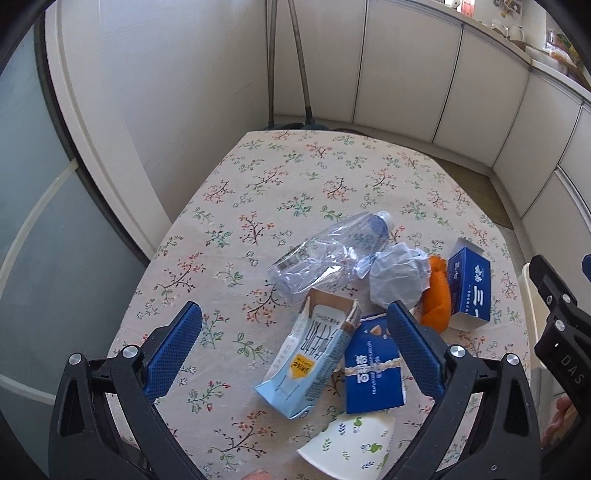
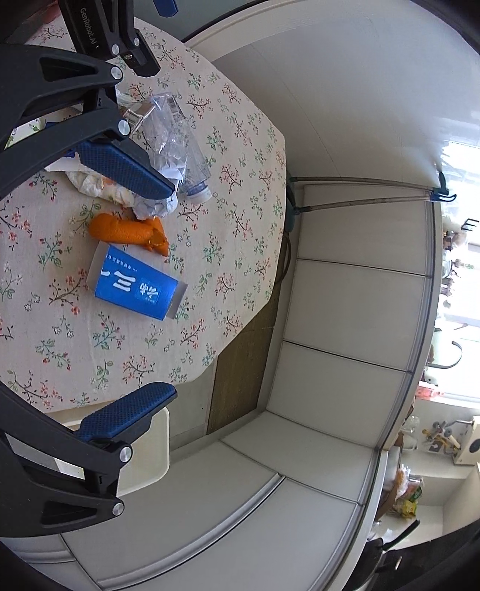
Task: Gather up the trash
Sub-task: 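Grasp the light blue milk carton with the left tool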
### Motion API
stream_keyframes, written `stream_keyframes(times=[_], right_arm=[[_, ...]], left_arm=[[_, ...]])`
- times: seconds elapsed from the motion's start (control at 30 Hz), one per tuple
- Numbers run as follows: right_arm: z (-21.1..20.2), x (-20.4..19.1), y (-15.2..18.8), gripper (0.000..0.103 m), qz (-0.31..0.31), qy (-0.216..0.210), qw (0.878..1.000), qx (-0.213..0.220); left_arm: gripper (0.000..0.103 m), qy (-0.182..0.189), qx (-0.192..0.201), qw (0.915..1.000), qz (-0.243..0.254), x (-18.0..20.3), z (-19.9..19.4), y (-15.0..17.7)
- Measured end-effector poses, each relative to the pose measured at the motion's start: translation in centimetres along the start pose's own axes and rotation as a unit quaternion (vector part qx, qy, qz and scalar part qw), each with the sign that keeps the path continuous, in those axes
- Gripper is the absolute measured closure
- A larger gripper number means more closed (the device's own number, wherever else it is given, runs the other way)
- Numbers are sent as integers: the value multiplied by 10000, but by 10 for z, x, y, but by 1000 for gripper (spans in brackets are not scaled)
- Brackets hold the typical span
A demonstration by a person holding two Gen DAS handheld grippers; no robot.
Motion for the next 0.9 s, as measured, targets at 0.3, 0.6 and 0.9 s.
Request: stream_keyframes(times=[0.3, 0.6, 0.9], right_arm=[[23, -32, -3, 7, -159, -270, 9990, -322], [62, -27, 2, 7, 284, -923, 9871, -1280], [87, -23, 10, 7, 840, -1660, 9604, -2073]], left_arm=[[7, 485, -1102, 9926, 154, -17, 43, 14], [7, 1003, -1744, 9765, 779, -4, 85, 21], [43, 1666, -2326, 9571, 464, -10, 117, 38]])
Point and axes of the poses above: each gripper's, at about its wrist camera, not at the fingertips, and z roughly the way its jaws point, x to its right, y to its underside, the point moved 2 cm from there along z, roughly the way its jaws point, and after that the axes turned 5 degrees about z, right-handed, at the moved point
